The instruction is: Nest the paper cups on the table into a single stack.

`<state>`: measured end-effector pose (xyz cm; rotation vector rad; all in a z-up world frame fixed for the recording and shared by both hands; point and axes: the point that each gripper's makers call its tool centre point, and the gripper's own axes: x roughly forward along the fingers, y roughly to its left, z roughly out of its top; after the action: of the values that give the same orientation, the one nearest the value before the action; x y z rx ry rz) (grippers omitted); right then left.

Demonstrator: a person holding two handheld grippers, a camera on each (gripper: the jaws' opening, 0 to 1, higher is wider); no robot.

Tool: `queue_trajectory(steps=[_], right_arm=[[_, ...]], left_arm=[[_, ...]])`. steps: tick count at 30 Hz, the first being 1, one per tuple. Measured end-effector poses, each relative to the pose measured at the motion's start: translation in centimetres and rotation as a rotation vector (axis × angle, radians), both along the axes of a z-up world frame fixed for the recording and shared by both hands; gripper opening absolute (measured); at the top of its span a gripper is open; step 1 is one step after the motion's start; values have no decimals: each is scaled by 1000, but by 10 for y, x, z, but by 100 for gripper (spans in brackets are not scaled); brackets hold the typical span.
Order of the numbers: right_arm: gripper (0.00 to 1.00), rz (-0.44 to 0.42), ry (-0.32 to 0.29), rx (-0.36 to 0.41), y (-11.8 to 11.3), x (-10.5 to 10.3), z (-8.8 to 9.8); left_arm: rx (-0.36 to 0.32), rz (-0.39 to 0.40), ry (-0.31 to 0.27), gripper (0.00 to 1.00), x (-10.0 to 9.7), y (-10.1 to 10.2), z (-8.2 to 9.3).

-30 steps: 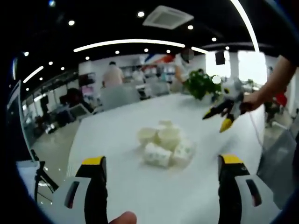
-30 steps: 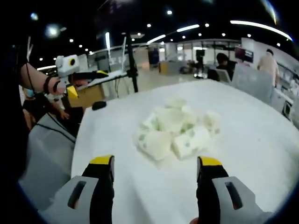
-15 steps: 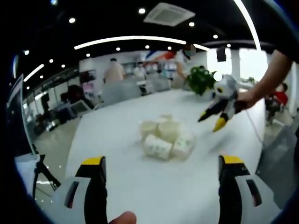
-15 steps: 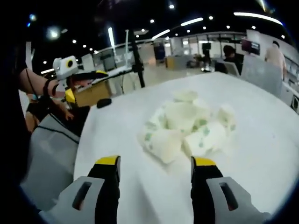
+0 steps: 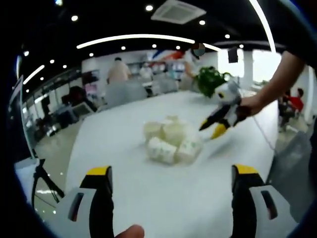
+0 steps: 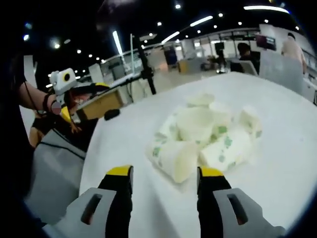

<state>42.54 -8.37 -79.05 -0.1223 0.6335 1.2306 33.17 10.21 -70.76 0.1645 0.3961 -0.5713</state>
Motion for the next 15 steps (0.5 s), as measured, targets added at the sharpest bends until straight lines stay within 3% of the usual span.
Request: queue_trajectory(steps=[15], right_arm=[[30,30,22,15,13,7,-6]], left_arm=[[11,30,23,100,-6,8,-3]])
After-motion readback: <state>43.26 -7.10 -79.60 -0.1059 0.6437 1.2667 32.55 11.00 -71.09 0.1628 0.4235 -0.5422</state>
